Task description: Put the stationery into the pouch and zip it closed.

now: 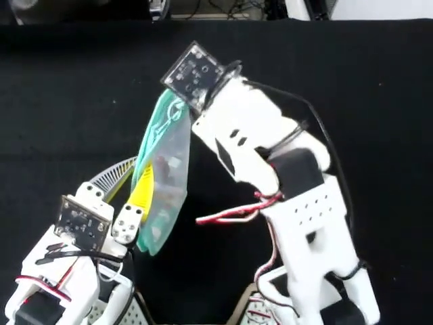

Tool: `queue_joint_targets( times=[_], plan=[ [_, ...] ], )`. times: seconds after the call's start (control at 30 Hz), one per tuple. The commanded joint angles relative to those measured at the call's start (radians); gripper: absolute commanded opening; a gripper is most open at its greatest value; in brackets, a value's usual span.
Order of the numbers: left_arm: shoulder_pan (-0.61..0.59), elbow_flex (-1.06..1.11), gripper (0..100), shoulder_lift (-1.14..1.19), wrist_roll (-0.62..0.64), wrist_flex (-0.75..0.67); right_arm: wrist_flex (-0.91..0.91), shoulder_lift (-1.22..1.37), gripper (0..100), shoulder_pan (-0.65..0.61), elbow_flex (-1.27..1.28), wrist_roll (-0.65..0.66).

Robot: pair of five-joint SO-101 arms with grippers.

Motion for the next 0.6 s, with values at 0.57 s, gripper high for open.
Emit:
queue_joint_targets(
  times=[0.57],
  plan=[
    [0.071, 0.016, 3, 0.000, -0.011, 0.015, 0.133, -0.077, 13.5, -0.081, -0.153, -0.152]
  ],
)
